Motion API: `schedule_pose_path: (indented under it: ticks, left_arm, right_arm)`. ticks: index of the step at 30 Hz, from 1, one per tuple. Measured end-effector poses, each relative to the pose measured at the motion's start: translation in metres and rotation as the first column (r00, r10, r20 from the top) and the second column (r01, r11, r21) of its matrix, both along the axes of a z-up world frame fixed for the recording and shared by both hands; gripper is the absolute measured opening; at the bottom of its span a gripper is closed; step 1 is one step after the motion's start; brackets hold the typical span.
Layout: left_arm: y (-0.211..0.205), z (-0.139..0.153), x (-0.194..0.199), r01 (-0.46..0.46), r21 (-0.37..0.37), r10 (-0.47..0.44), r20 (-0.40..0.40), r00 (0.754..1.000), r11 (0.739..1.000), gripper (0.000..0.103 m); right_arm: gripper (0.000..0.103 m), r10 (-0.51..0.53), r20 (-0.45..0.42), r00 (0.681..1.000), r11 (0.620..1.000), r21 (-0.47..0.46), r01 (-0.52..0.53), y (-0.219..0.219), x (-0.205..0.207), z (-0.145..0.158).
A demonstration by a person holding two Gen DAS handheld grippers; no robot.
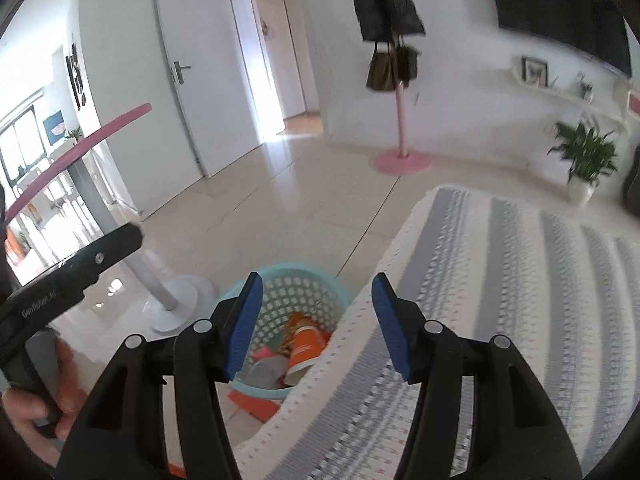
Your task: Collect trash
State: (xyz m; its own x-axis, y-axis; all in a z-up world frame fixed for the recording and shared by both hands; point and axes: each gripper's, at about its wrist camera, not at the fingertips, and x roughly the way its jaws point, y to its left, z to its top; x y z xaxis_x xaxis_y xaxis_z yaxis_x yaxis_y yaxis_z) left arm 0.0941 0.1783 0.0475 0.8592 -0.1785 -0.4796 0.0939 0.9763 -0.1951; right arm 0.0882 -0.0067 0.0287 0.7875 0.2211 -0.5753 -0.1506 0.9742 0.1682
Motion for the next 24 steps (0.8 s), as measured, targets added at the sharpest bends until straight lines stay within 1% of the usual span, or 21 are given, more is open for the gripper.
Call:
schedule_pose_path:
  ticks: [3,4,7,9,13,14,16,20,24]
  left_arm:
    - [0.006,-0.007,-0.024,-0.096,0.032,0.094,0.053,0.994,0.995,0.087]
    - [0.007,-0.01,-0.029,-0.116,0.03,0.114,0.069,0.991,0.993,0.09]
    - [0.009,-0.021,-0.04,-0.147,-0.002,0.147,0.103,0.984,0.989,0.092]
    - [0.007,-0.024,-0.039,-0.15,-0.001,0.15,0.082,0.985,0.989,0.092]
    - [-0.005,-0.029,-0.039,-0.154,0.07,0.149,0.08,0.986,0.986,0.092]
    - [-0.007,-0.031,-0.039,-0.16,0.078,0.154,0.077,0.985,0.984,0.092]
    - [-0.007,-0.034,-0.04,-0.15,0.073,0.146,0.063,0.987,0.986,0.092]
    - [0.002,-0.038,-0.045,-0.169,0.072,0.164,0.072,0.984,0.983,0.092]
    - [0.015,-0.042,-0.045,-0.196,0.076,0.192,0.062,0.979,0.978,0.092]
  right_arm:
    - [0.053,-0.038,0.024,0.999,0.999,0.008,0.038,-0.005,-0.022,-0.003]
    - [0.053,-0.048,0.03,0.998,0.999,0.018,0.047,-0.006,-0.028,-0.003]
    - [0.054,-0.072,0.037,0.997,0.997,0.033,0.071,-0.01,-0.041,-0.009]
    - [0.054,-0.088,0.044,0.995,0.996,0.016,0.088,-0.01,-0.049,-0.011]
    - [0.054,-0.125,0.084,0.989,0.992,-0.012,0.126,-0.006,-0.061,-0.012]
    - [0.054,-0.134,0.094,0.986,0.99,-0.019,0.137,-0.004,-0.064,-0.012]
    - [0.054,-0.144,0.109,0.983,0.989,-0.029,0.148,-0.001,-0.069,-0.013]
    - [0.054,-0.16,0.138,0.977,0.983,-0.07,0.171,0.008,-0.074,-0.017]
    - [0.054,-0.148,0.133,0.98,0.985,-0.065,0.158,0.013,-0.072,-0.019]
